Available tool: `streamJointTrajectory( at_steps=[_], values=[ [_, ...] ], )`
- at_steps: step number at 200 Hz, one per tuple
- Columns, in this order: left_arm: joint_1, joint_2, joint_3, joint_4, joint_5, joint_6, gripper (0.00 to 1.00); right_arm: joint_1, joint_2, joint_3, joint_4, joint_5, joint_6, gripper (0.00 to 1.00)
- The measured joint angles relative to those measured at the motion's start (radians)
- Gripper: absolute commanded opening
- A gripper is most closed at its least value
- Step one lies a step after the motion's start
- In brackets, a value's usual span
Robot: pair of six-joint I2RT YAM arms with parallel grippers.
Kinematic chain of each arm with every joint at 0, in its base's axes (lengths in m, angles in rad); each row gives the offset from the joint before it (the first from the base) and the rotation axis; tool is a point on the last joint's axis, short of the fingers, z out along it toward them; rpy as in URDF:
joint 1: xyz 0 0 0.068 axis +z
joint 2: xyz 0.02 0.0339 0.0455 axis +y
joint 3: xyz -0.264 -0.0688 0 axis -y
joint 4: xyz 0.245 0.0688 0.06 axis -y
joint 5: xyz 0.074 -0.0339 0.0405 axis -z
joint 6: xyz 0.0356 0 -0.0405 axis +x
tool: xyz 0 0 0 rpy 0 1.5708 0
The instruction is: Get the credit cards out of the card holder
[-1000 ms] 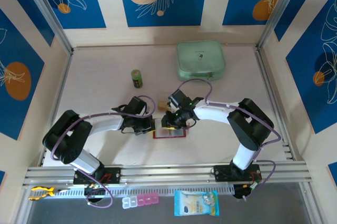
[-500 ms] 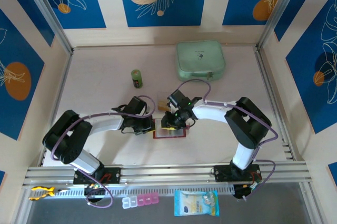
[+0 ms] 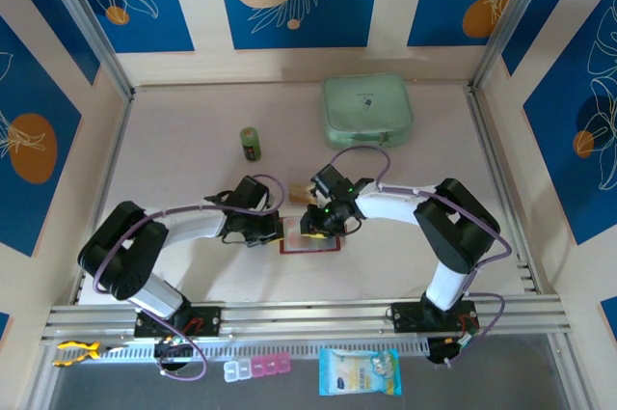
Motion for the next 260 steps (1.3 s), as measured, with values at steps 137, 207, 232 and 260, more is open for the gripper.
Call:
streamJointTrajectory(
  at_steps=[137, 207, 232, 260],
  values=[
    [-0.005, -0.08, 0.01, 0.05, 0.006, -0.069, 0.17, -0.041, -0.037, -0.092, 0.108, -0.057, 0.001, 0.21],
    [-0.045, -0.056, 0.01, 0.079, 0.015, -0.115, 0.27, -0.071, -0.049, -0.154, 0.201, -0.109, 0.008, 0.17],
    [-0.055, -0.033, 0.014, 0.08, 0.015, -0.118, 0.27, -0.082, -0.049, -0.172, 0.232, -0.133, 0.009, 0.16],
    [-0.067, -0.008, 0.031, 0.084, 0.014, -0.126, 0.27, -0.093, -0.049, -0.188, 0.259, -0.155, 0.012, 0.16]
  ],
)
